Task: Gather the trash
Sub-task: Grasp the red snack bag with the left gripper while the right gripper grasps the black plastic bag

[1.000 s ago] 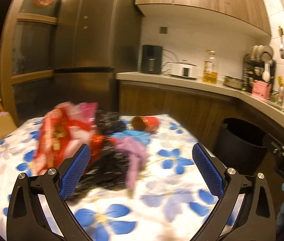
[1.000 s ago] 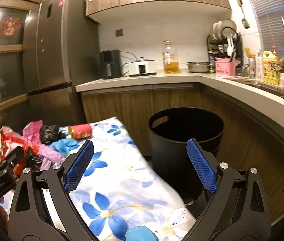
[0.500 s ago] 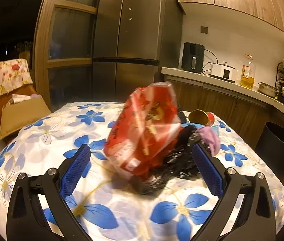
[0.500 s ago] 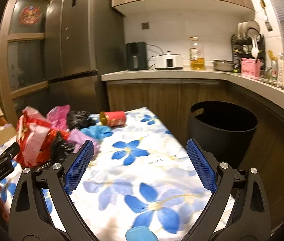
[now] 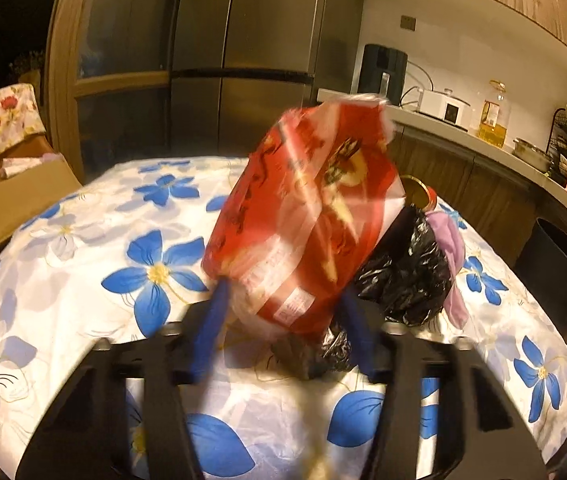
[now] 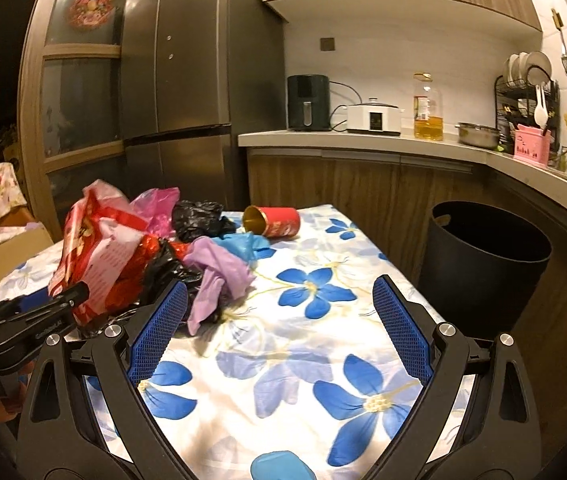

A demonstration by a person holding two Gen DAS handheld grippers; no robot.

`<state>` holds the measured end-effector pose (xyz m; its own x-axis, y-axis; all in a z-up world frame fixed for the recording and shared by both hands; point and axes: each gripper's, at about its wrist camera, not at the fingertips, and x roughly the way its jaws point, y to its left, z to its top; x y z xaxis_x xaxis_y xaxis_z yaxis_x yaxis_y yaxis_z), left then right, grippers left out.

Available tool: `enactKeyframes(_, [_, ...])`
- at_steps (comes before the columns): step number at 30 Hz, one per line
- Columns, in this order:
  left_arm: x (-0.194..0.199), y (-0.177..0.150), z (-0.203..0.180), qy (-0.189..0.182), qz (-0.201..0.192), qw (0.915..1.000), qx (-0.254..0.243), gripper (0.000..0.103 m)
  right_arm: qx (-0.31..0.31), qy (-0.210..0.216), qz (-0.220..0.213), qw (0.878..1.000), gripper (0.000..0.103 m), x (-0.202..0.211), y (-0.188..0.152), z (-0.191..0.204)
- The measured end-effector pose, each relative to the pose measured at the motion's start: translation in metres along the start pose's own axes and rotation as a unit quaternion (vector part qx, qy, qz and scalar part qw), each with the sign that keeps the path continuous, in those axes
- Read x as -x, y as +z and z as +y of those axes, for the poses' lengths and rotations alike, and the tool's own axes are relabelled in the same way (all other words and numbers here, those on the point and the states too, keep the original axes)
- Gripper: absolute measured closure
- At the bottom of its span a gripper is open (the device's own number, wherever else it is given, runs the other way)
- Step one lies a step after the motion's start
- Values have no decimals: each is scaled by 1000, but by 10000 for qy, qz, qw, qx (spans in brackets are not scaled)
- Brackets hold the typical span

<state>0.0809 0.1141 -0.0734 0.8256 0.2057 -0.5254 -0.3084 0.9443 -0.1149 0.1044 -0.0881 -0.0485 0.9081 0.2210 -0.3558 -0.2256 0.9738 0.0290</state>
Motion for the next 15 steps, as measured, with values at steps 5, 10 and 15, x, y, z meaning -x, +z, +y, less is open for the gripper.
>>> enactKeyframes(5, [-4, -3, 5, -143, 157, 9998, 48, 89, 124, 123, 68, 9998, 11, -6, -4, 14])
enactKeyframes(10, [1, -4, 11, -166, 71, 9996, 209, 93, 247, 312, 126, 9991, 11, -14, -7, 27])
enactKeyframes(15, [22, 1, 24, -17, -223, 9985, 503, 94, 376, 575, 159, 9975, 19, -24, -7, 45])
